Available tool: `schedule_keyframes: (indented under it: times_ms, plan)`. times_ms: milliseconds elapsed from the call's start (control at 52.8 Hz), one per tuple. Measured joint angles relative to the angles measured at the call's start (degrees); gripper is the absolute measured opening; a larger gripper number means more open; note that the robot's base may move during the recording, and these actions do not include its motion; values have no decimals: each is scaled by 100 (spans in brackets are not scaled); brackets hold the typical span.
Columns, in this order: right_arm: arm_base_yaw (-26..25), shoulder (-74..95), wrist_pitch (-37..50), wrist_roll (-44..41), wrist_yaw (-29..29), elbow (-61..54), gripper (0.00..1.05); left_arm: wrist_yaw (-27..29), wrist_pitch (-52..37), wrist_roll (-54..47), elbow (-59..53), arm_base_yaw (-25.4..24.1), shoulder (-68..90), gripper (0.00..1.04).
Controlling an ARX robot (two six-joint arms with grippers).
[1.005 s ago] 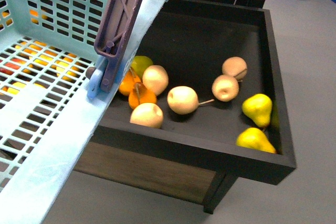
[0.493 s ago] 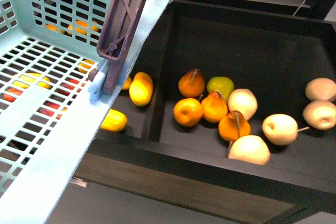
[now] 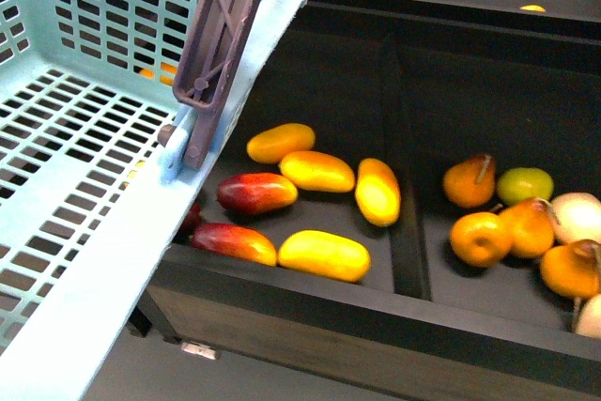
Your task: Pick mango and avocado into basket
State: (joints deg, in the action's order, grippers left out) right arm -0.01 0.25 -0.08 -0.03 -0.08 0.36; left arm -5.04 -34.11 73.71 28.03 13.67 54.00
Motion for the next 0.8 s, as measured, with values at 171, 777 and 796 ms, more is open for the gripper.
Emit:
schedule_keyframes:
  times_ms: [171,777,796]
  plan:
    - [0,7,0,0,9,-2,97,-4,0,0,2,0,0,14]
    - [0,0,2,-2,0,-2,97,0,0,-4,0,0,-4,14]
    - [0,0,-4,-2,-2,-2,97,0,2,-4,0,0,-4,14]
